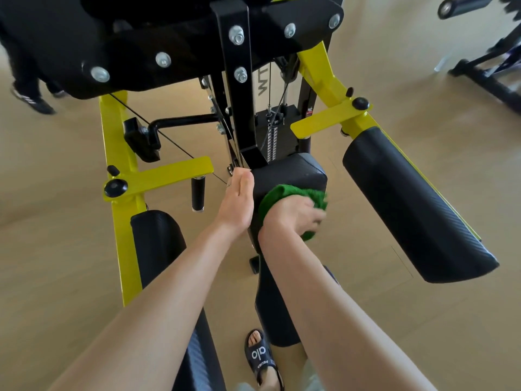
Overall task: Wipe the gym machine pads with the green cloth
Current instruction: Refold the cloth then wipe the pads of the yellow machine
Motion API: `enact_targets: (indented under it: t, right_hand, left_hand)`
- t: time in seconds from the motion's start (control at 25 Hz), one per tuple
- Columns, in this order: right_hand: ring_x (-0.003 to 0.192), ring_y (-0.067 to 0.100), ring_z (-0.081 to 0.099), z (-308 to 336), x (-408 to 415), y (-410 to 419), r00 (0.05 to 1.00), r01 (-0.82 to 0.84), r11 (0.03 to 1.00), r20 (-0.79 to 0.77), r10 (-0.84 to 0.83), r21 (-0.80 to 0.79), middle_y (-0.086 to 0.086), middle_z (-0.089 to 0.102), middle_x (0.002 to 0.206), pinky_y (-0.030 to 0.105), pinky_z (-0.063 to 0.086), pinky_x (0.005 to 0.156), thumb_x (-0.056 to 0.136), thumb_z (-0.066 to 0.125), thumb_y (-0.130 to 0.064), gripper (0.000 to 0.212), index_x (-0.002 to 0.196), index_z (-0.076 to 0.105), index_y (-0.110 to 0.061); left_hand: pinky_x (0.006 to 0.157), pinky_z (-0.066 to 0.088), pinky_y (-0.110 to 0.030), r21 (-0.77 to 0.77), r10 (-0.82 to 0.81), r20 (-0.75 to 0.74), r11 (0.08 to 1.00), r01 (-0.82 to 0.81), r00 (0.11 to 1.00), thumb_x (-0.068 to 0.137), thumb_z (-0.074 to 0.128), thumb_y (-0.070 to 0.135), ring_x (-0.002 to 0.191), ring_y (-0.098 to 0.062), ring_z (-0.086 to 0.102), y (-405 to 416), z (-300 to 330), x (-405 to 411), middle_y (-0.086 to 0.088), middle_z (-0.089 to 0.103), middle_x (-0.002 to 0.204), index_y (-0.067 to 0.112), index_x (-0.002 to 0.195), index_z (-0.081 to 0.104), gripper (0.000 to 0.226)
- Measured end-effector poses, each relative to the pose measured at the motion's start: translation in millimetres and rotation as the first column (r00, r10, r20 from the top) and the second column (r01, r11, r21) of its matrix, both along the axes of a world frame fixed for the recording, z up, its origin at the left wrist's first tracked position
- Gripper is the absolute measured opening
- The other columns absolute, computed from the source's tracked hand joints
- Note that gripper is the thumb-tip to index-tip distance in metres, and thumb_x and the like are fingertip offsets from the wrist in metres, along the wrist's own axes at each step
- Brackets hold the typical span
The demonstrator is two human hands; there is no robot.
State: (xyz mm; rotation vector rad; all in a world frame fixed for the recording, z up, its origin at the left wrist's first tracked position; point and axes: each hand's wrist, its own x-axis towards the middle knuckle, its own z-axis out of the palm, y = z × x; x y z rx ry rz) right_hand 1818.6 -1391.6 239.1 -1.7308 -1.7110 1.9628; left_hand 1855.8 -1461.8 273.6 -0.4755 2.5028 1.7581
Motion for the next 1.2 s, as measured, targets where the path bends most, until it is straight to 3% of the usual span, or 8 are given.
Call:
enact_targets:
  t: [0.08,0.16,0.28,0.4,0.56,0.76,1.0,1.2]
  right_hand:
    - [0.104,0.035,0.053,19.1,20.3,-7.4,0.972,-0.011,0.932,-0.214,0.094,0.361,0.011,0.044,0.114,0.033,0.038,0.079,0.107,0.032,-0.026,0.029,0.120,0.045,-0.004]
    - [0.087,0.029,0.049,29.3,44.2,-14.6,0.823,-0.086,0.678,-0.332,0.462,0.730,0.007,0.042,0.103,0.036,0.041,0.072,0.104,0.044,-0.022,0.020,0.108,0.049,-0.003]
    - [0.081,0.029,0.046,0.6,56.8,-12.8,0.593,-0.083,0.154,-0.076,0.802,0.984,0.013,0.046,0.099,0.038,0.039,0.071,0.096,0.057,-0.016,0.018,0.112,0.054,-0.008]
    - [0.073,0.029,0.049,-2.9,39.2,16.8,0.457,0.060,-0.139,0.097,0.884,0.988,0.013,0.052,0.093,0.040,0.042,0.064,0.101,0.052,-0.026,0.021,0.110,0.062,-0.009]
    - [0.072,0.030,0.052,15.5,2.0,47.6,0.581,0.020,-0.065,0.041,0.813,0.998,0.013,0.057,0.087,0.038,0.039,0.065,0.101,0.052,-0.032,0.028,0.093,0.065,-0.008]
    - [0.078,0.033,0.054,25.6,-17.8,62.3,0.735,-0.151,0.234,-0.049,0.676,0.961,0.013,0.056,0.092,0.035,0.035,0.071,0.096,0.053,-0.030,0.026,0.092,0.062,-0.006]
    - [0.068,0.030,0.051,17.8,39.5,20.2,0.239,0.118,-0.126,0.095,0.966,0.985,0.013,0.060,0.081,0.043,0.041,0.061,0.096,0.056,-0.022,0.023,0.087,0.070,-0.007]
    - [0.072,0.031,0.054,27.3,-18.6,70.4,0.493,0.030,-0.036,0.017,0.870,0.999,0.013,0.058,0.084,0.040,0.041,0.066,0.100,0.053,-0.029,0.028,0.087,0.063,-0.006]
  left_hand:
    - [0.084,0.034,-0.036,0.056,0.002,0.032,0.998,-0.004,0.999,0.102,0.029,0.031,0.080,-0.014,0.036,-3.2,-2.3,-4.6,0.007,0.036,0.081,0.029,0.075,0.033,0.027]
    - [0.083,0.042,-0.033,0.253,0.007,0.087,0.967,-0.028,0.996,0.096,0.033,0.032,0.083,-0.021,0.044,-5.8,5.8,-2.3,-0.003,0.046,0.082,0.018,0.078,0.045,0.026]
    - [0.093,0.052,-0.033,0.474,-0.061,0.154,0.880,-0.019,0.986,0.102,0.025,0.038,0.103,-0.027,0.065,-10.0,15.6,3.0,-0.022,0.068,0.104,-0.004,0.112,0.062,0.057]
    - [0.101,0.047,-0.034,0.501,-0.052,0.054,0.865,0.018,0.997,0.105,0.017,0.038,0.115,-0.018,0.063,-15.2,9.5,4.9,-0.010,0.070,0.118,0.007,0.119,0.065,0.059]
    - [0.108,0.038,-0.033,0.383,-0.079,0.050,0.922,0.054,0.996,0.105,0.011,0.044,0.120,-0.021,0.058,-12.6,0.1,1.0,-0.017,0.066,0.120,-0.001,0.123,0.057,0.067]
    - [0.068,0.045,0.000,0.417,-0.081,0.103,0.908,0.031,0.991,0.107,0.008,0.042,0.091,0.004,0.066,-4.6,4.0,2.0,-0.013,0.070,0.114,-0.003,0.122,0.061,0.070]
    - [0.102,0.047,-0.035,0.515,0.002,0.085,0.856,-0.046,0.996,0.105,0.014,0.043,0.111,-0.011,0.067,-10.8,8.4,4.2,-0.001,0.074,0.114,0.018,0.118,0.067,0.060]
    - [0.085,0.046,-0.015,0.450,-0.009,0.073,0.893,-0.025,0.997,0.107,0.009,0.037,0.087,0.004,0.066,-7.5,9.5,2.3,0.007,0.075,0.088,0.021,0.093,0.073,0.068]
